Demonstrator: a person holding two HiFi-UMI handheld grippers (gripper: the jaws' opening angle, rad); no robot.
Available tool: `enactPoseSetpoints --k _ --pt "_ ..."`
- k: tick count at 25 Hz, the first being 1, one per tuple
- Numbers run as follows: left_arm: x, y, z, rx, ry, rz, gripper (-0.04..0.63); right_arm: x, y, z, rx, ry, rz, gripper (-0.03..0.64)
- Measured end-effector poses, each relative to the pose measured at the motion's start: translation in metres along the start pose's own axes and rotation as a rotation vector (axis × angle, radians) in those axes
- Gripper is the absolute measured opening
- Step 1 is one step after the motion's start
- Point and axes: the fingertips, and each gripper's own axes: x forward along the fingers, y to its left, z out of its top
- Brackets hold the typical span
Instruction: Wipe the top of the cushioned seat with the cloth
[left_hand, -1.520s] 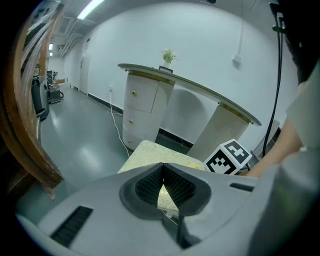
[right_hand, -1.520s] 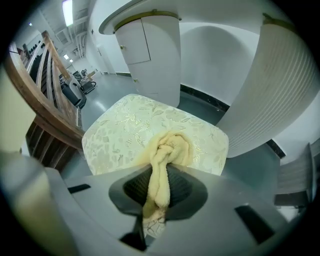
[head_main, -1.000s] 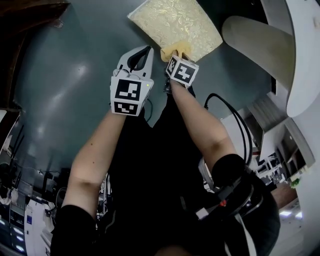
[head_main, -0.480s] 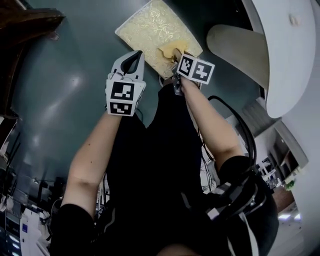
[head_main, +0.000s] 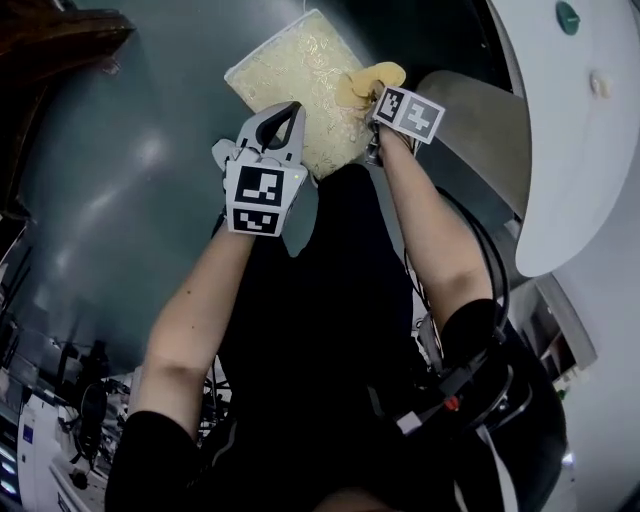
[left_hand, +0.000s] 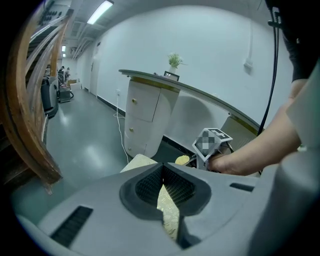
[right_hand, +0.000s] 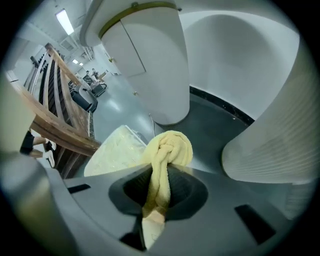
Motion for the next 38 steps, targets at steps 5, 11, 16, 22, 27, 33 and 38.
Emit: enactPoseSetpoints --k 5,11,16,22,27,33,38 --pt "0.001 0.012 -0.024 -0.040 0.039 0.010 0.002 0.020 0.013 -0.025 -0.052 0.021 -0.019 0.058" --pt "-0.014 0.024 -0.037 -0.038 0.065 0.017 0.003 0.014 0.009 -0.019 -0.006 -0.016 -0.111 0.058" --pt "-0.029 0.044 -0.045 -0.019 0.068 0.011 0.002 0.013 0.020 -0.026 0.012 -0.059 -0.153 0.058" --pt "-0.055 0.065 -0.052 -0.017 0.049 0.010 0.003 0.010 0.055 -0.065 0.014 -0.060 -0.154 0.058" --pt "-0.074 0.082 -0.064 -0.050 0.050 0.015 0.003 0.011 0.084 -0.094 0.026 -0.032 -0.140 0.058" --pt "-0.099 0.097 -0.074 -0.036 0.044 0.009 0.002 0.008 0.115 -0.118 0.011 -0.016 -0.158 0.058" --pt "-0.111 0.110 -0.077 -0.055 0.036 0.030 0.003 0.009 0.137 -0.136 0.018 0.002 -0.155 0.058"
